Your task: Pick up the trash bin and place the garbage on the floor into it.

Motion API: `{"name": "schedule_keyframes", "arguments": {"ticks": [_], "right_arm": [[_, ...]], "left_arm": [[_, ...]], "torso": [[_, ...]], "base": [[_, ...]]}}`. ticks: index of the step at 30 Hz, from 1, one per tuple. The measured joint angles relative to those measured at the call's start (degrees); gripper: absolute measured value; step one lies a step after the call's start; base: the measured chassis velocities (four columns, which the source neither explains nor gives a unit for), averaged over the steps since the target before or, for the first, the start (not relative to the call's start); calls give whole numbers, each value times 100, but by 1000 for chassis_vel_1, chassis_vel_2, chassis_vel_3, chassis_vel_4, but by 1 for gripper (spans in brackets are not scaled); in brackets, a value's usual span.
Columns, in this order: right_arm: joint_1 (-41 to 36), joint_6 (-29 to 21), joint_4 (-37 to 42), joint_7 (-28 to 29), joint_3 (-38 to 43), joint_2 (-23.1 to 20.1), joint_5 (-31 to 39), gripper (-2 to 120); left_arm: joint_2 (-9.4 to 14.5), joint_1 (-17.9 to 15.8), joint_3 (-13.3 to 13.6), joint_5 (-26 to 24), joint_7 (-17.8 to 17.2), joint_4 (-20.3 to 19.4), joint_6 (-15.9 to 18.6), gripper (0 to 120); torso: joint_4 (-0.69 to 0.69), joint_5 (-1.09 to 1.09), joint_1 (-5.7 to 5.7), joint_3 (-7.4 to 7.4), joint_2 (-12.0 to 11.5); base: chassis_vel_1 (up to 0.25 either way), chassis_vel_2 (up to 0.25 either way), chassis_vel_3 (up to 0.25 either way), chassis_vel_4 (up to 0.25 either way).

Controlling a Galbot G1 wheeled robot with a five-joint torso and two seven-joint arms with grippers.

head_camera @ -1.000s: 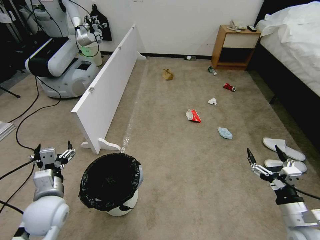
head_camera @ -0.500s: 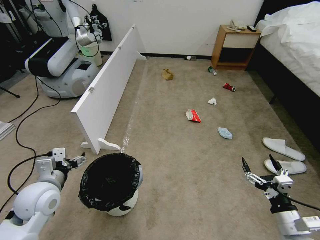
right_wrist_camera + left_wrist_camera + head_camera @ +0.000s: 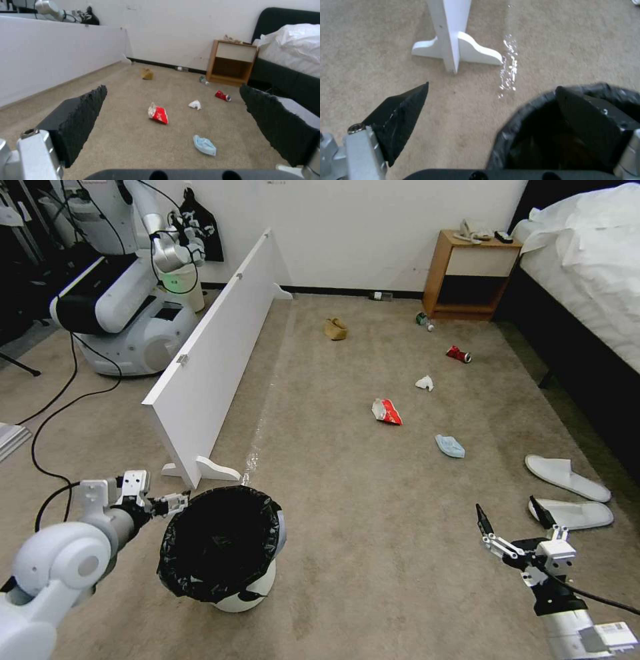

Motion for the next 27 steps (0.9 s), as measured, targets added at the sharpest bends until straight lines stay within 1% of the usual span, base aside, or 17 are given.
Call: {"name": "schedule_keyframes", "arguments": {"ticks": [1, 2, 3, 4, 5, 6, 8, 15, 17, 21, 23, 24, 27], "right_arm": [[0, 0, 0, 0, 0, 0, 0, 100], [-8, 12, 0, -14, -18, 26, -29, 100], [-9, 25, 0, -23, -38, 54, -69, 100], [-9, 25, 0, -23, -38, 54, -69, 100], [-7, 41, -3, -30, -49, 90, -99, 100], [-7, 41, -3, -30, -49, 90, -99, 100], [-3, 79, -21, -45, -51, 143, -128, 100], [9, 130, -72, -80, -20, 184, -139, 100], [24, 137, -79, -81, 9, 163, -111, 100], [32, 148, -86, -82, 23, 154, -100, 100], [33, 165, -90, -90, 41, 159, -94, 100], [33, 165, -90, -90, 41, 159, -94, 100], [30, 213, -105, -128, 75, 173, -71, 100]], "left_arm": [[0, 0, 0, 0, 0, 0, 0, 100], [60, -68, 39, -16, -14, 109, -3, 100], [145, -81, 61, -21, -23, 217, -9, 100], [145, -81, 61, -21, -23, 217, -9, 100], [235, -56, 70, -16, -22, 312, -16, 100], [235, -56, 70, -16, -22, 312, -16, 100], [317, -40, 71, -2, 12, 419, -20, 100], [363, -29, 88, 107, 119, 647, -33, 100], [379, 32, 113, 105, 150, 758, -37, 100], [387, 95, 178, 108, 179, 785, -38, 100], [387, 182, 235, 131, 185, 676, -40, 100], [387, 182, 235, 131, 185, 676, -40, 100], [369, 266, 269, 217, 179, 501, -43, 100]], "torso": [[0, 0, 0, 0, 0], [-1, 0, 0, 0, 0], [1, 0, 0, 0, 0], [1, 0, 0, 0, 0], [3, 0, 0, 0, 0], [3, 0, 0, 0, 0], [2, 0, 0, 0, 0], [2, 0, 0, 0, 0], [2, 0, 0, 0, 0], [2, 0, 0, 0, 0], [2, 0, 0, 0, 0], [2, 0, 0, 0, 0], [1, 1, 0, 0, 0]], "base": [[0, 0, 0, 0], [0, 0, 0, 0], [0, 0, 0, 0], [0, 0, 0, 0], [0, 0, 0, 0], [0, 0, 0, 0], [0, 0, 0, 0], [0, 0, 0, 0], [0, 0, 0, 0], [0, 0, 0, 0], [0, 0, 0, 0], [0, 0, 0, 0], [0, 0, 0, 0]]}}
